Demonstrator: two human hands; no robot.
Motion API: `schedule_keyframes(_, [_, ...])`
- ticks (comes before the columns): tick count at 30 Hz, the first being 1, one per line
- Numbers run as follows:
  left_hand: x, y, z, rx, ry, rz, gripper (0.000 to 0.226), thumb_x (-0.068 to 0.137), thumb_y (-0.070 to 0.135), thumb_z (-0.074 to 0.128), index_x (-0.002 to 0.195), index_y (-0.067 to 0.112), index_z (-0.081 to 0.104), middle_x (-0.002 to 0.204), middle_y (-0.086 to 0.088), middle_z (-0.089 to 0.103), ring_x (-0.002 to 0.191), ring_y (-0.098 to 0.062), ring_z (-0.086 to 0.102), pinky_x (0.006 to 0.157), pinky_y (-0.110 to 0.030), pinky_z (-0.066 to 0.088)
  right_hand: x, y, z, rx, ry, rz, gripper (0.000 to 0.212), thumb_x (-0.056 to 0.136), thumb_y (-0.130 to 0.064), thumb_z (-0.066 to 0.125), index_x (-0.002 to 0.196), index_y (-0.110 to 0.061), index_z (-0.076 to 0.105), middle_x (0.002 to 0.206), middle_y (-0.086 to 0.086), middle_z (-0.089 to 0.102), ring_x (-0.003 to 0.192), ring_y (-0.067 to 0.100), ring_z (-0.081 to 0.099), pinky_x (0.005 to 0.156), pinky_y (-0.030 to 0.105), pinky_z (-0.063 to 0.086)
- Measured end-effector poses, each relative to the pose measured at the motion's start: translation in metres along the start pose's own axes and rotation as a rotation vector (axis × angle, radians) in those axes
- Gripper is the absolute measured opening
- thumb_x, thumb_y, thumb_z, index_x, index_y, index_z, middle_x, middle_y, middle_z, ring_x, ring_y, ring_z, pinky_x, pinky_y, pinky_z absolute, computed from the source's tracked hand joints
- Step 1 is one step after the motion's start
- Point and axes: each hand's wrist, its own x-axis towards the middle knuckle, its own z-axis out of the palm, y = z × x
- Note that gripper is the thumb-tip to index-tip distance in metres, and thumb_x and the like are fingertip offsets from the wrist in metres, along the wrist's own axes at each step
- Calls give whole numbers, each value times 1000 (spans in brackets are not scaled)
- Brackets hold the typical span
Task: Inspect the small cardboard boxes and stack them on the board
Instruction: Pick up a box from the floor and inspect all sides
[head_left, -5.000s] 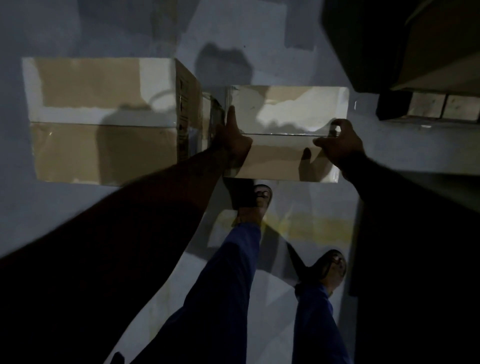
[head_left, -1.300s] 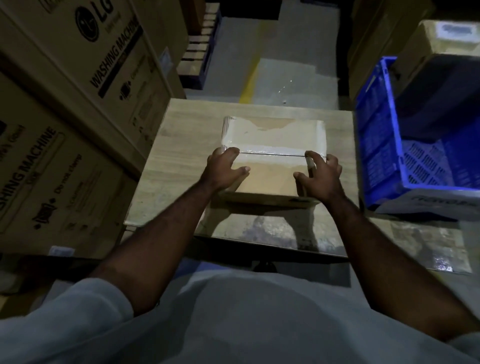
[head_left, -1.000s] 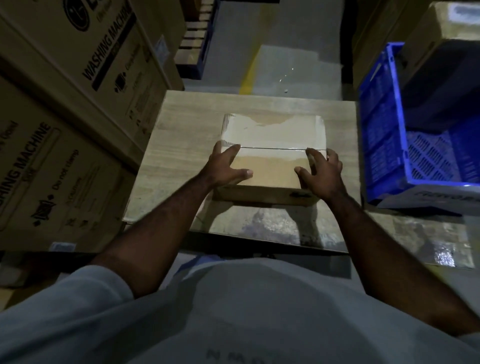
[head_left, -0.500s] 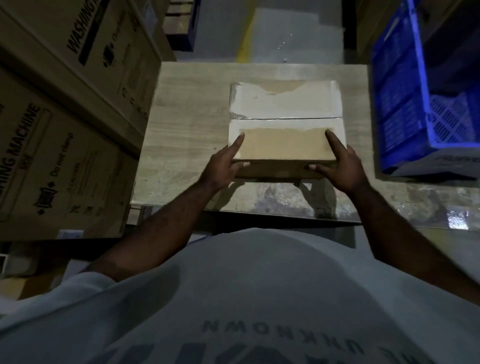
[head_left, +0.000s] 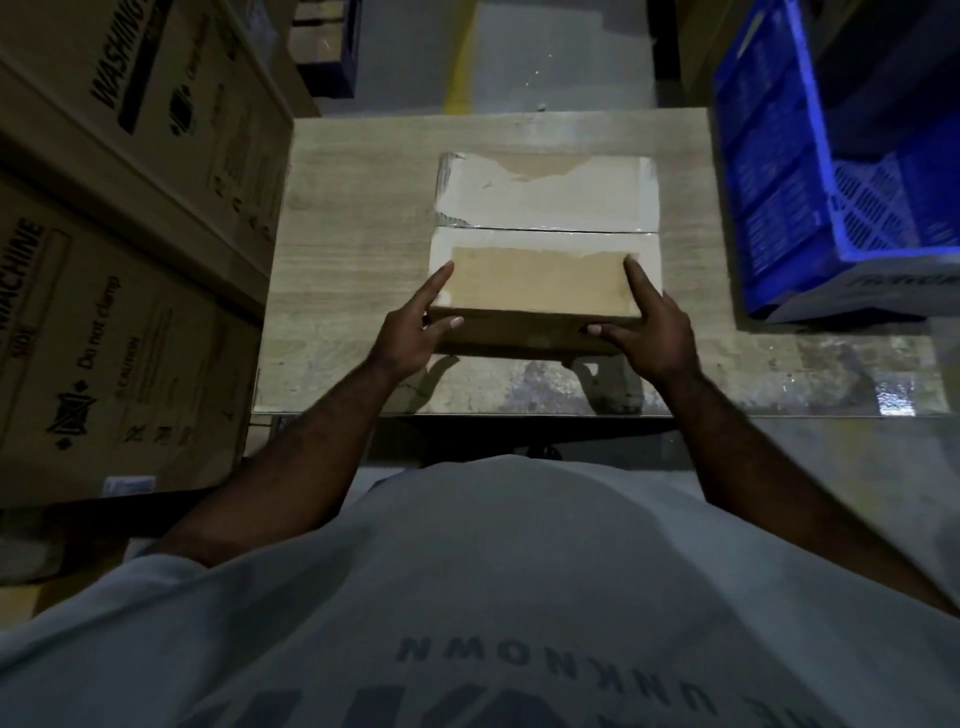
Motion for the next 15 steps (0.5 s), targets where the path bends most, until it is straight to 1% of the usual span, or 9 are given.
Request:
schedule_keyframes(2, [1, 1, 2, -6, 39, -1, 70, 99, 28, 67, 158, 41, 31, 159, 10, 41, 137, -3, 40, 107, -15, 38, 1, -4, -4, 16, 5, 2, 105, 75, -40, 92, 161, -42, 33, 153, 5, 54, 138, 24, 52, 103, 24, 40])
schedule_keyframes(3, [2, 2, 3, 6, 63, 1, 69, 99, 29, 66, 158, 41, 33, 156, 7, 46, 134, -6, 47, 104, -15, 42, 1, -6, -8, 31, 6, 2, 103, 75, -37, 92, 161, -39, 35, 154, 3, 54, 139, 22, 51, 104, 23, 39])
schedule_keyframes(5, [3, 6, 1, 63, 128, 21, 63, 101, 33, 63, 157, 41, 36, 142, 0, 61, 118, -14, 63, 94, -23, 52, -1, -16, -15, 52, 18, -10, 99, 77, -36, 91, 160, -35, 38, 154, 0, 54, 138, 17, 50, 106, 23, 40])
schedule_keyframes(6, [4, 8, -2, 90, 176, 37, 59, 102, 35, 61, 156, 39, 38, 134, -2, 67, 110, -17, 67, 90, -28, 55, -1, -23, -18, 55, 35, -20, 96, 78, -37, 90, 159, -34, 40, 154, -1, 54, 136, 14, 51, 107, 25, 41])
schedule_keyframes(8, [6, 17, -12, 127, 309, 74, 50, 104, 39, 55, 152, 35, 46, 122, -4, 73, 102, -21, 71, 86, -36, 59, 0, -38, -26, 76, 87, -33, 88, 81, -41, 87, 157, -31, 44, 153, -3, 56, 128, 8, 52, 108, 29, 47])
schedule_keyframes(10, [11, 31, -24, 189, 460, 112, 44, 105, 42, 50, 147, 30, 55, 114, -5, 76, 95, -22, 72, 79, -39, 60, 3, -55, -35, 99, 161, -43, 77, 83, -47, 84, 151, -34, 50, 143, -3, 64, 118, 8, 60, 100, 32, 55])
schedule_keyframes(12, [19, 47, -36, 281, 577, 151, 41, 106, 44, 47, 141, 27, 60, 105, -6, 77, 85, -22, 72, 69, -35, 58, 8, -73, -45, 95, 262, -69, 63, 89, -46, 78, 146, -36, 52, 129, -2, 69, 105, 9, 66, 88, 34, 62])
schedule_keyframes(13, [23, 54, -43, 314, 613, 170, 42, 106, 46, 46, 139, 26, 62, 102, -6, 77, 82, -22, 72, 66, -35, 57, 11, -82, -49, 89, 316, -74, 58, 92, -42, 74, 145, -34, 53, 124, -6, 69, 99, 5, 66, 81, 28, 63])
schedule_keyframes(15, [31, 65, -55, 352, 653, 186, 44, 103, 49, 46, 135, 24, 65, 101, -8, 78, 84, -26, 73, 68, -37, 57, 18, -97, -57, 92, 395, -56, 50, 98, -39, 70, 144, -29, 54, 117, -16, 59, 83, -8, 59, 66, 8, 52])
